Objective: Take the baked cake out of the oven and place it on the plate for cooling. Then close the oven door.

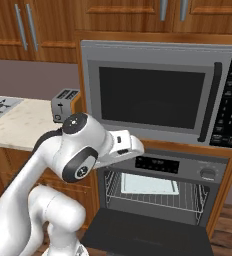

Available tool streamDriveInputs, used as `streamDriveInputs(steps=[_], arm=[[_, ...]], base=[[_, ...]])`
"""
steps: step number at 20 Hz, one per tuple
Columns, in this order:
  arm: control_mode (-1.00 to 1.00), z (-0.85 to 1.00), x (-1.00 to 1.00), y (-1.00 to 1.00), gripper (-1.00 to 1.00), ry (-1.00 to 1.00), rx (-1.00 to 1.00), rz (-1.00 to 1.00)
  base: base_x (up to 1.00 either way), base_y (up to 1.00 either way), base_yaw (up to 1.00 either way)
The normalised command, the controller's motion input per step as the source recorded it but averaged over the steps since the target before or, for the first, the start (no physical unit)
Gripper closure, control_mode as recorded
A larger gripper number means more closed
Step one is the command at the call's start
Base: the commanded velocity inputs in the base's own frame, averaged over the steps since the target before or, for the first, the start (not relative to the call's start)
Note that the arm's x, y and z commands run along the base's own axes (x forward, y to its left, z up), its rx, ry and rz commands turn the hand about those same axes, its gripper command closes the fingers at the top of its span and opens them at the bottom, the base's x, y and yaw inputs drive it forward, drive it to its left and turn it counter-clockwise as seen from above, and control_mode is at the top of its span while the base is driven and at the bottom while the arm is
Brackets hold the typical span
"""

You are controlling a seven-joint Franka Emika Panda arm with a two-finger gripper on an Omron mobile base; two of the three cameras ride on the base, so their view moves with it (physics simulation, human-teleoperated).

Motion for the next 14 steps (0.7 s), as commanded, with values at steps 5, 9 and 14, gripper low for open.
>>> streamDriveInputs(steps=[5, 9, 14], arm=[[-1.00, -0.12, -0.31, -0.01, -1.00, 0.13, -0.05, 0.07], [-1.00, 0.00, -0.08, 0.00, -1.00, 0.04, -0.01, 0.00], [-1.00, -0.07, -0.22, -0.01, -1.00, -0.01, 0.14, -0.13]], base=[[0.00, 0.00, 0.00], [0.00, 0.00, 0.00], [0.00, 0.00, 0.00]])
